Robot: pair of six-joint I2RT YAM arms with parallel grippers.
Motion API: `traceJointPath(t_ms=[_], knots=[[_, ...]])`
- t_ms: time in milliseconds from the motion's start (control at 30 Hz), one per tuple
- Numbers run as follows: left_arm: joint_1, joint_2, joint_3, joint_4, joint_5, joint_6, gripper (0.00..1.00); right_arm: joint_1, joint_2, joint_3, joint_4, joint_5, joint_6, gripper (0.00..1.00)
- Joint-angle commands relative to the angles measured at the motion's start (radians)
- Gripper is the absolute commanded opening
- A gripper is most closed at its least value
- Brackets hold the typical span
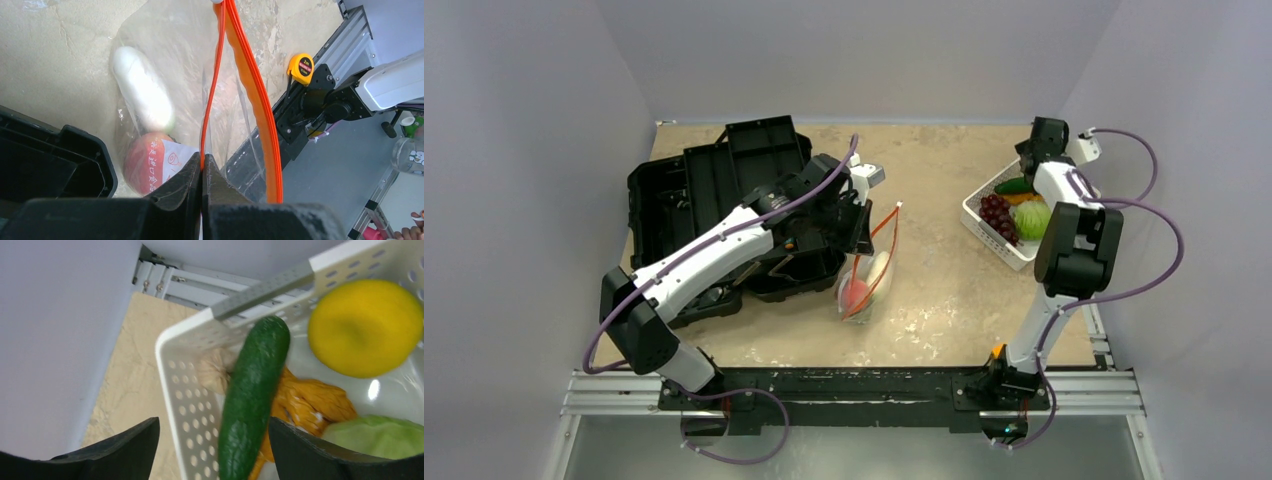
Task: Place the food in the zip-top bag and seal the zipper
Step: Pick up the fake vegetable from the bin.
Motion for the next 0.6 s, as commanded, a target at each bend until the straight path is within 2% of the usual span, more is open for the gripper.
traceJointPath(t_ms=[0,100,300,433,567], knots=[[-0.002,0.005,0.034,0.009,0.023,-0.015,0.00,0.003,0.056,0.189,-0.162,0.084,0.092,0.79],[-0.003,0.008,0.034,0.009,0.028,-0.018,0.00,0.003,0.113,0.275,-0.327,0.135,0.164,0.79],[-0.002,0.012,0.033,0.009,0.028,-0.019,0.00,0.000,0.173,0.352,-0.418,0.166,0.204,0.79],[-0.002,0.020,0.034,0.008,0.025,-0.016,0.00,-0.020,0.204,0.367,-0.421,0.128,0.217,0.68],[-0.003,0.024,0.039,0.002,0.025,-0.013,0.00,-0.032,0.249,0.394,-0.418,0.102,0.214,0.62]])
